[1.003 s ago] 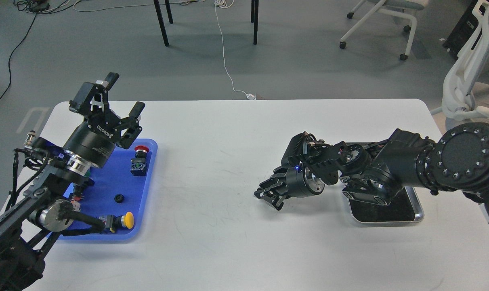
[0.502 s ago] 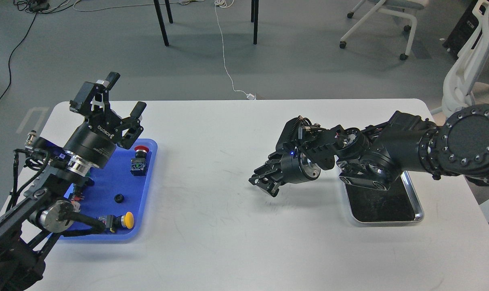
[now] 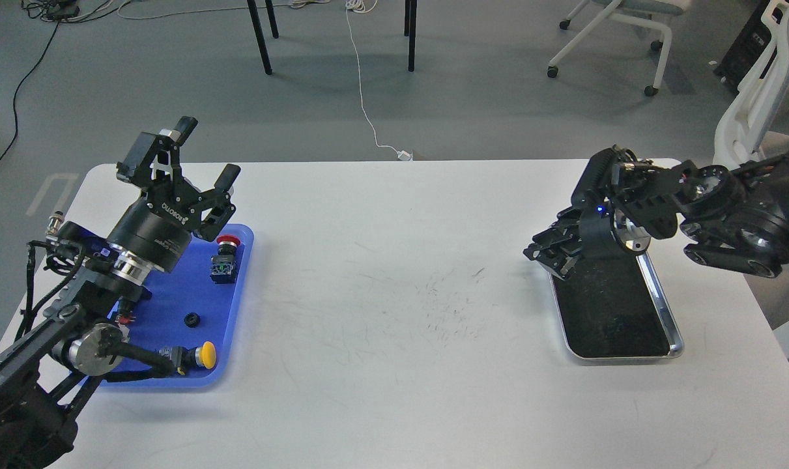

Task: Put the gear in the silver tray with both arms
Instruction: 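Carry the gear into the silver tray and open the right gripper, then withdraw the right gripper and lower the left gripper into the blue tray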

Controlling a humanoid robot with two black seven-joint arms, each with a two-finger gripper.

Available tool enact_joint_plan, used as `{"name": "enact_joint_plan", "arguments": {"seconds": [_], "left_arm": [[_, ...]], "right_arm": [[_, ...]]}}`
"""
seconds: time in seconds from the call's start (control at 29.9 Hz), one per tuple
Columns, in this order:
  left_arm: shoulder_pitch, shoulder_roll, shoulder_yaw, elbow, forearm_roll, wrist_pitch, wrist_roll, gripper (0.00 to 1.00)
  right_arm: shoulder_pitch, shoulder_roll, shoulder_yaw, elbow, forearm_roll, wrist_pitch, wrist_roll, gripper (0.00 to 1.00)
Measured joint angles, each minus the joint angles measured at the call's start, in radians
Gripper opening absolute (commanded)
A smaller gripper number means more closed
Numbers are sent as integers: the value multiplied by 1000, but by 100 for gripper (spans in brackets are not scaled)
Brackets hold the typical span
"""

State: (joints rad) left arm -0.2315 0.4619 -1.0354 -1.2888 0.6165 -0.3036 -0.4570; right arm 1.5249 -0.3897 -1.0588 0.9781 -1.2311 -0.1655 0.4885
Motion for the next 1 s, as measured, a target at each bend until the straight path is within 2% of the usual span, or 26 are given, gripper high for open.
{"name": "enact_joint_plan", "arguments": {"seconds": [0.23, 0.5, 0.64, 0.74, 0.8, 0.87, 1.0], "left_arm": [[-3, -2, 0, 0, 0, 0, 0, 98], [-3, -2, -1, 0, 0, 0, 0, 98], [-3, -2, -2, 0, 0, 0, -1, 98], [-2, -2, -3, 0, 0, 0, -2, 98], [-2, -3, -3, 0, 0, 0, -2, 98], [-2, -3, -3, 0, 0, 0, -2, 98], [-2, 1, -3, 0, 0, 0, -2, 98]], "right_arm": [[-94, -99, -3, -81, -28, 0, 0, 15], [-177, -97, 18, -153, -27, -3, 0, 17], [-204, -88, 35, -183, -27, -3, 0, 22], [-224, -78, 63, -197, -22, -3, 0, 33], [-237, -76, 86, -197, -19, -4, 0, 47], [-250, -75, 98, -197, -18, -3, 0, 55], [-257, -81, 107, -196, -17, -6, 0, 80]]}}
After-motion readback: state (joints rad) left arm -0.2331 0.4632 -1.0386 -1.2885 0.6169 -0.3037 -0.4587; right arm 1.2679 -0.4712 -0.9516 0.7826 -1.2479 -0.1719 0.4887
